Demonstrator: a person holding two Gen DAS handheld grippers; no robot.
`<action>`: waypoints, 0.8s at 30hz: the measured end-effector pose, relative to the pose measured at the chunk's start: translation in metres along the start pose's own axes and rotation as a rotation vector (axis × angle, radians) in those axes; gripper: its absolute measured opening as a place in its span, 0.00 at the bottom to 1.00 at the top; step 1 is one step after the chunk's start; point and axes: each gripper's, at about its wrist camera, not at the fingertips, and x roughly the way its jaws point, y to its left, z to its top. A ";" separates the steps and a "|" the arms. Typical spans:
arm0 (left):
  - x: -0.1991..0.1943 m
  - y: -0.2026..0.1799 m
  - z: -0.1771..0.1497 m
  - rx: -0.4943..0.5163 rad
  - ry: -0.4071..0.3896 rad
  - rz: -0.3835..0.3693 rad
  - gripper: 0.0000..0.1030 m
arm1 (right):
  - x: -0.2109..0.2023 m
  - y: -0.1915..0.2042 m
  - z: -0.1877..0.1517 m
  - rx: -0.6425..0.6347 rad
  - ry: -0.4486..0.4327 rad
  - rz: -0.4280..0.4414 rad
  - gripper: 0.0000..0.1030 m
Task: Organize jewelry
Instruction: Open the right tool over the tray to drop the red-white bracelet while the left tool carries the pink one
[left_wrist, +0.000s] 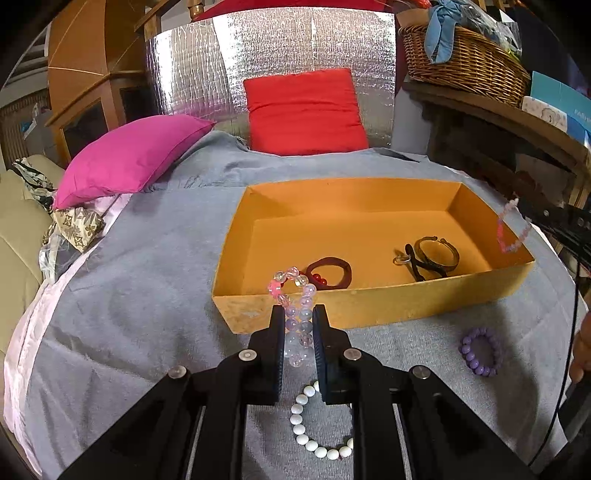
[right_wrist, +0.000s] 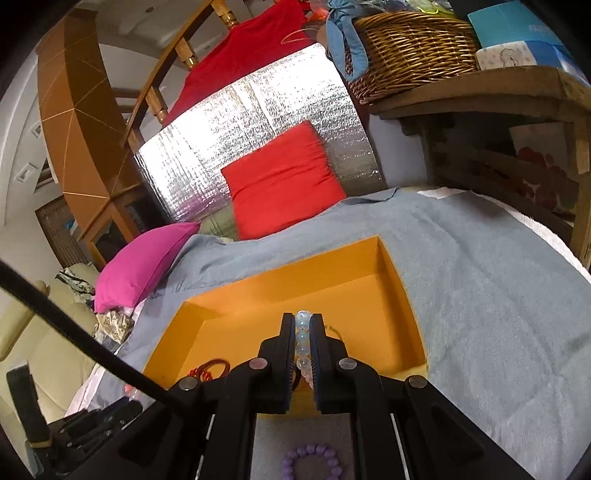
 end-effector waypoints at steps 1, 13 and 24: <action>0.001 -0.001 0.001 0.001 0.000 0.000 0.15 | 0.003 -0.001 0.002 0.001 -0.002 -0.004 0.08; 0.010 -0.008 0.003 0.012 0.012 0.012 0.15 | 0.029 -0.021 0.008 0.048 0.016 -0.037 0.08; 0.010 -0.007 0.031 -0.036 -0.004 -0.059 0.15 | 0.032 -0.021 0.010 0.066 0.029 -0.019 0.08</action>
